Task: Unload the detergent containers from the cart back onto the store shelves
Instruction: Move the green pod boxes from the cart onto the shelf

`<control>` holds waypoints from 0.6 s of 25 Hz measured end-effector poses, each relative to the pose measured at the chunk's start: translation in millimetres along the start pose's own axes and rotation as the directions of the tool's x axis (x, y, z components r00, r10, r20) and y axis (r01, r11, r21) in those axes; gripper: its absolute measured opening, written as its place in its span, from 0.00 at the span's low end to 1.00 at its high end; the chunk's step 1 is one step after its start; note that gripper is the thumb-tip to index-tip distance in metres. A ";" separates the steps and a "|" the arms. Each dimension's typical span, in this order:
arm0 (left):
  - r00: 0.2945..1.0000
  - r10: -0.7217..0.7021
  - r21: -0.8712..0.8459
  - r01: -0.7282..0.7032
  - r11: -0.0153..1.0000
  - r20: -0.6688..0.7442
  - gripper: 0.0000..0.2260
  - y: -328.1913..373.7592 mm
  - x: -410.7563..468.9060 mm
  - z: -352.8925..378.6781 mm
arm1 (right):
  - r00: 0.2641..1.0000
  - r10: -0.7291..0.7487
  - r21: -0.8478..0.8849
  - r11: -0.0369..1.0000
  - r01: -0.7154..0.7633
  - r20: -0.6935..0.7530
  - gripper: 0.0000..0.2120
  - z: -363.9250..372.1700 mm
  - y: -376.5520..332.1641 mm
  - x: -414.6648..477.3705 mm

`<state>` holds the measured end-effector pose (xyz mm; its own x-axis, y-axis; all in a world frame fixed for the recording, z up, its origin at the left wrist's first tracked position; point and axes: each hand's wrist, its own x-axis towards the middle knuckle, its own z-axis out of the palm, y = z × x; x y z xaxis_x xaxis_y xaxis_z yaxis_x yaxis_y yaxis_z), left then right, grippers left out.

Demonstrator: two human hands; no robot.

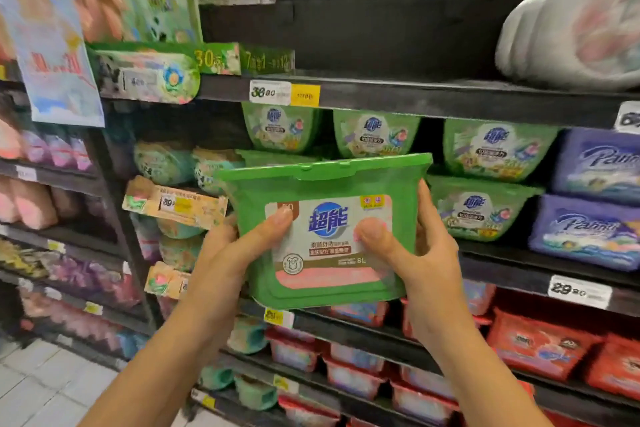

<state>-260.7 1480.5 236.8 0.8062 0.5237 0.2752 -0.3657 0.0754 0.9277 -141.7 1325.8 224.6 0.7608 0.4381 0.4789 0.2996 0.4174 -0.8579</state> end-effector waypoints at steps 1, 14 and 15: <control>0.999 0.036 -0.002 -0.036 0.999 0.023 0.22 8.3 17.3 1.8 | 0.999 -0.041 -0.019 0.999 0.041 -0.005 0.45 1.8 -5.7 16.3; 0.925 0.300 0.113 -0.333 0.936 0.234 0.16 107.9 248.3 25.3 | 0.894 -0.419 -0.181 0.878 0.443 0.156 0.30 15.7 -68.1 242.7; 0.920 0.298 0.129 -0.338 0.932 0.256 0.16 112.8 268.0 25.3 | 0.907 -0.390 -0.220 0.882 0.418 0.158 0.32 14.8 -68.8 261.0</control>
<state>-74.1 1607.9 421.5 0.7517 0.2866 0.5940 -0.5533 -0.2161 0.8045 27.8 1423.2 411.4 0.4823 0.3600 0.7986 0.7085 0.3758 -0.5973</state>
